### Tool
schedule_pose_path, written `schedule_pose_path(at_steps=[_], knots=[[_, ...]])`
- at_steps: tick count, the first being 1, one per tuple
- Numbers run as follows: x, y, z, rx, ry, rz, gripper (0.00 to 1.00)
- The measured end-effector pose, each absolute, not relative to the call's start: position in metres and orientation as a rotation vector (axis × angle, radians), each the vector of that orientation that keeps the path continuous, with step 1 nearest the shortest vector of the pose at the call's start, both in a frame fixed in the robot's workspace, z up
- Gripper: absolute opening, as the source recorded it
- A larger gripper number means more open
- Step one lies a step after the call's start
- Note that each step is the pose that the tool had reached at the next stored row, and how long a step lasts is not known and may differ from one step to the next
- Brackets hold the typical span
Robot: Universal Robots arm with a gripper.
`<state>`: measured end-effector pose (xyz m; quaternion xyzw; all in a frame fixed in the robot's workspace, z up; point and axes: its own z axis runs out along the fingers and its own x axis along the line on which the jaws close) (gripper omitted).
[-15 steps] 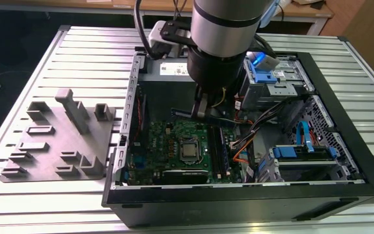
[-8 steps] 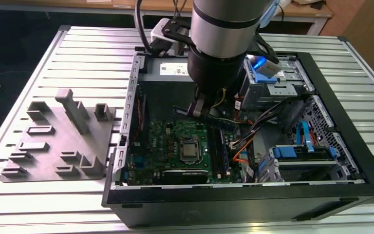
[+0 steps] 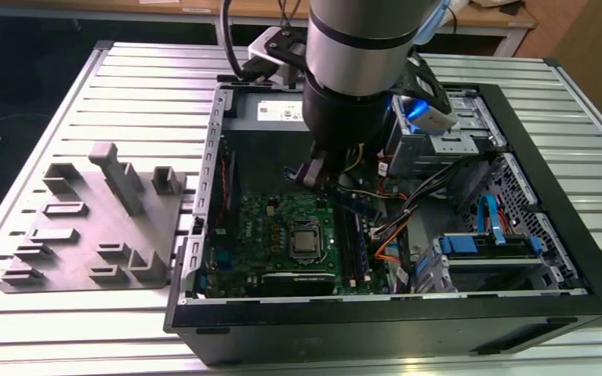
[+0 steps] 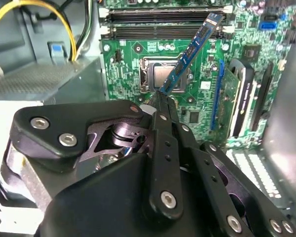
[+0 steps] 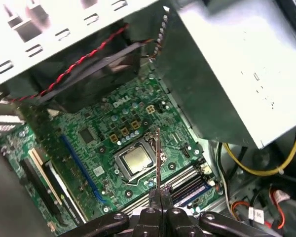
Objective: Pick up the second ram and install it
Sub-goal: 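Insert the second ram into the second slot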
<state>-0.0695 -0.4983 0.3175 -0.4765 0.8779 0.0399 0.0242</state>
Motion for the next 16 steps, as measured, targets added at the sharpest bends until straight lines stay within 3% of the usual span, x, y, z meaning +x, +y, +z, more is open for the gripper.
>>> schedule_pose_path(at_steps=[16], knots=[[-0.0695, -0.4983, 0.3141, -1.060, 2.892, 0.111, 0.08]])
